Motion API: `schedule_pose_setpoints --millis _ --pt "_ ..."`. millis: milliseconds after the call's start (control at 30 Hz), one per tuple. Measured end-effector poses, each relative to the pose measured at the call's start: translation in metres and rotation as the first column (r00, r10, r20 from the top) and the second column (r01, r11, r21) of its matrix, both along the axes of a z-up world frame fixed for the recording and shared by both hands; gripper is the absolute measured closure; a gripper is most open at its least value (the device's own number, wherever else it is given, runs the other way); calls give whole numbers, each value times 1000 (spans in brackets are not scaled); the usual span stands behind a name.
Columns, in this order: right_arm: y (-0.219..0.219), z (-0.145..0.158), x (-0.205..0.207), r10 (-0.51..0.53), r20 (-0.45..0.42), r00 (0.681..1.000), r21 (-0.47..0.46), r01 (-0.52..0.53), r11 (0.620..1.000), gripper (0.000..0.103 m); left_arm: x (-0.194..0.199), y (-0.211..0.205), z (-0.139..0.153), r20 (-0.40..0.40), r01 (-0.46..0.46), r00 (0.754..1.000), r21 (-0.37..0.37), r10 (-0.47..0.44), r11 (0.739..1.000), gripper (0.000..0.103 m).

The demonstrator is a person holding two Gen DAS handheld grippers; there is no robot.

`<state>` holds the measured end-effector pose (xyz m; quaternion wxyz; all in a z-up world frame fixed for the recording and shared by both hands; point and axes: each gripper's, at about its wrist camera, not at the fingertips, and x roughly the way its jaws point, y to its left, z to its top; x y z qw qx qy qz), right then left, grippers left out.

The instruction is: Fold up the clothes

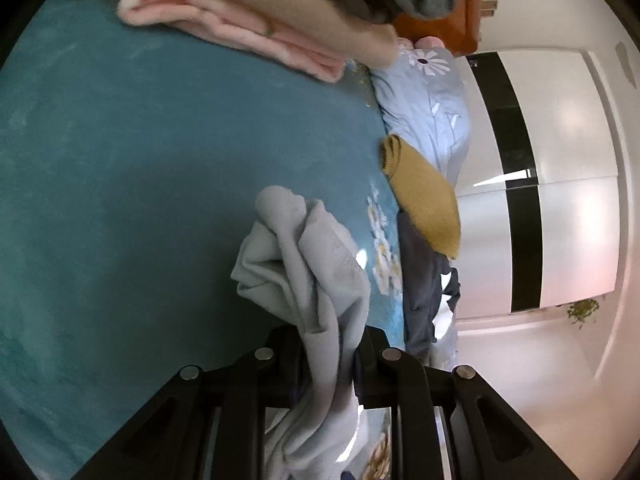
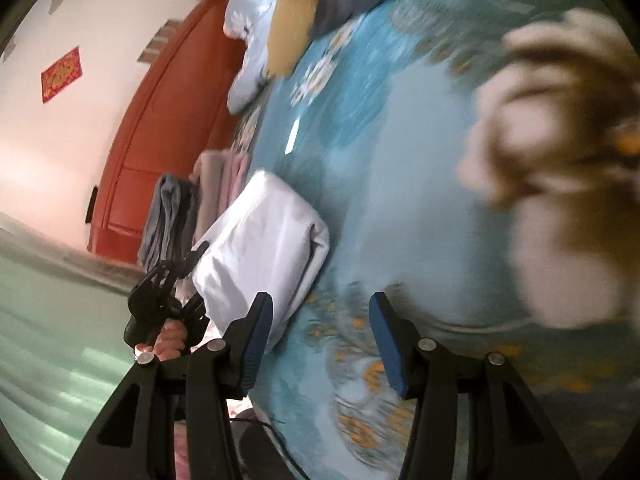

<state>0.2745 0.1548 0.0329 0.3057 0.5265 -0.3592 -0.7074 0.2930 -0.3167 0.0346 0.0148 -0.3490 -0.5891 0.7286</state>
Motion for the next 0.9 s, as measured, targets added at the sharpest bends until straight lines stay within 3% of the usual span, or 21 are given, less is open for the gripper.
schedule_pose_setpoints --millis 233,400,433,533,567,700,833,900 --pt "-42 -4 -26 -46 40 998 43 44 998 51 14 -27 -17 3 4 1000 56 -5 998 82" --pt "-68 -6 -41 -53 20 998 30 52 998 51 20 -32 -25 -1 15 1000 89 -15 996 82" --pt "-73 -6 -43 -57 19 998 25 56 998 54 21 -33 -27 -2 17 1000 96 -16 995 82" --pt "-82 -7 -47 -50 28 998 33 49 998 87 27 -34 -25 -12 27 1000 94 -26 995 82" --pt "-84 -8 -48 -46 34 998 39 45 998 92 30 -33 -24 -17 31 999 92 -30 995 82" --pt "-83 15 -66 -13 -46 999 60 16 998 95 41 -17 -10 -44 111 993 29 -110 993 82" --pt "-74 52 -92 1 -164 986 119 19 993 95 38 17 -8 -38 246 968 -20 -247 969 80" --pt "-71 59 -105 2 -181 984 150 26 988 95 35 28 -9 -35 286 957 -29 -287 958 78"
